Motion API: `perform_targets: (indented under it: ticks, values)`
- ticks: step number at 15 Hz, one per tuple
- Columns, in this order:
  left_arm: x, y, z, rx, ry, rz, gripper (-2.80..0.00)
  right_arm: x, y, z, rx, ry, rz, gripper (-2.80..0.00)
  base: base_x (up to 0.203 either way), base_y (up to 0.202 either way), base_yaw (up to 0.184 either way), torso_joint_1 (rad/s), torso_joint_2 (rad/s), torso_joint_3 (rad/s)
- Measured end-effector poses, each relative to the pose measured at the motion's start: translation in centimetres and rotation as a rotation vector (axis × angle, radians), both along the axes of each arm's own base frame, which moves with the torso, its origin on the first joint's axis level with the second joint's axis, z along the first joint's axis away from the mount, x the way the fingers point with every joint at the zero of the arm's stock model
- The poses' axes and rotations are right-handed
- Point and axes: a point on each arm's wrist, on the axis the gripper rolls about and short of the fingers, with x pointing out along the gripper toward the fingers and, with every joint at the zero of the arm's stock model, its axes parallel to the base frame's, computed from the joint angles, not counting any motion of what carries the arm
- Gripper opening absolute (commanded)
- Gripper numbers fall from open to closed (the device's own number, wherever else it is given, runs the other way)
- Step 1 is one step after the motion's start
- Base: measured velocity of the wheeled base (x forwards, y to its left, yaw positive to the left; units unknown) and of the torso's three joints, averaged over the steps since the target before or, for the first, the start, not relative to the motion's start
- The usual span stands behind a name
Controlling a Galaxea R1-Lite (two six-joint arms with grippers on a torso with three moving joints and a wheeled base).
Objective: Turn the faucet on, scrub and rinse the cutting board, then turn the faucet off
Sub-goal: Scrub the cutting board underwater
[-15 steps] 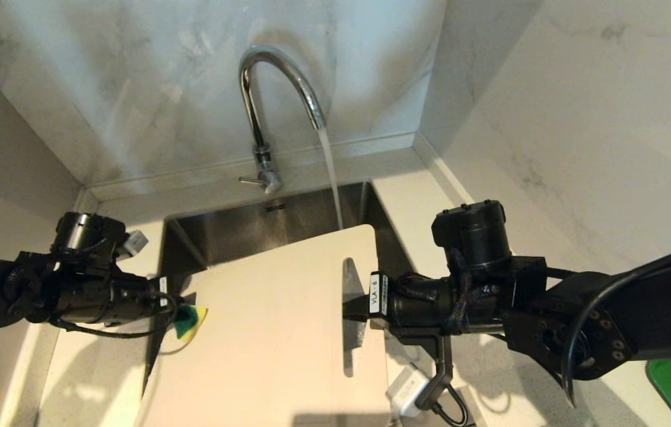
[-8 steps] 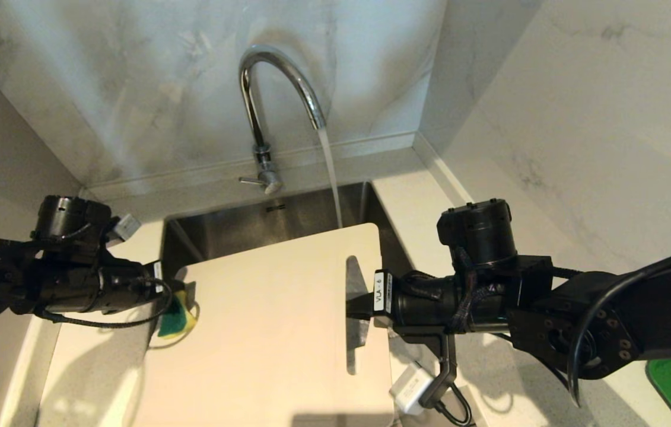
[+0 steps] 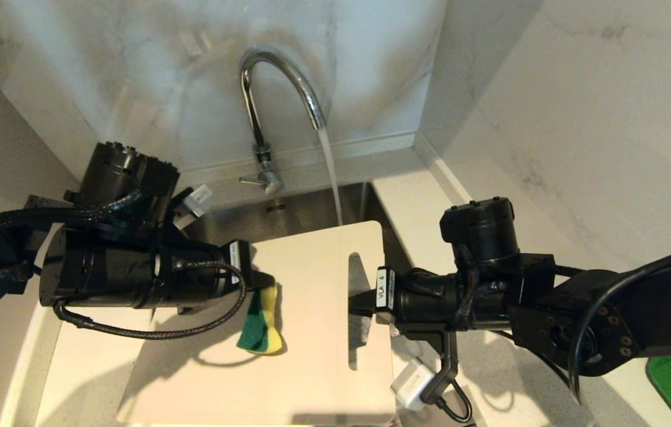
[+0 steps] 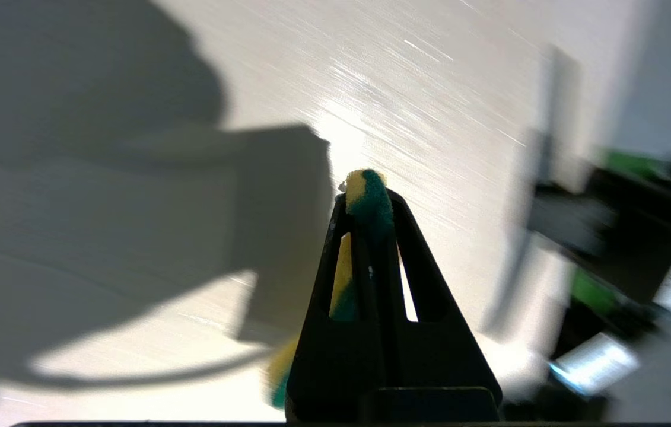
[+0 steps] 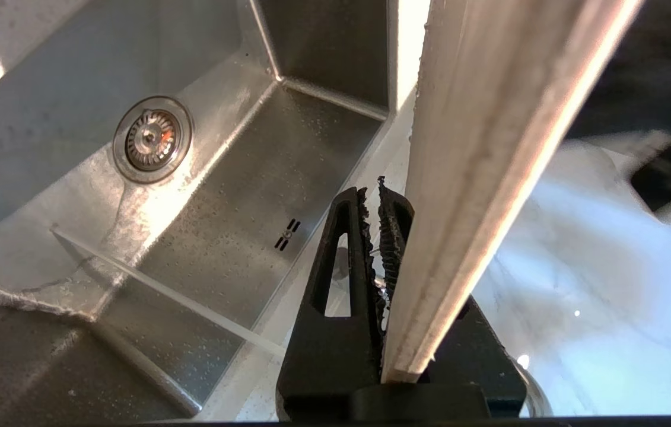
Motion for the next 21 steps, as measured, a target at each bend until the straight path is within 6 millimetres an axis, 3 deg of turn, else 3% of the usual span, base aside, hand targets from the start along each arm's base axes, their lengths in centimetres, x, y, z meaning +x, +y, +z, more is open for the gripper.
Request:
perform_targets:
  ticks: [4, 11, 17, 21]
  values:
    - [-2.0, -2.3, 0.9, -0.037, 0.051, -0.068, -2.80, 0.1, 0.0, 0.1, 0.002, -0.002, -0.003, -2.80, 0.000, 0.000, 0.000, 0.000, 0.00, 0.000]
    - [-1.0, -2.7, -2.0, 0.048, 0.098, -0.059, -2.80, 0.1, 0.0, 0.3, 0.013, 0.009, -0.008, -2.80, 0.000, 0.000, 0.000, 0.000, 0.00, 0.000]
    - [0.8, 1.3, -4.3, 0.104, 0.136, 0.047, -2.80, 0.1, 0.0, 0.3, 0.014, 0.010, -0.013, -2.80, 0.000, 0.000, 0.000, 0.000, 0.00, 0.000]
    - [1.0, 4.0, -6.5, 0.131, 0.113, 0.080, -2.80, 0.2, -0.3, 0.3, 0.015, 0.013, -0.017, -2.80, 0.000, 0.000, 0.000, 0.000, 0.00, 0.000]
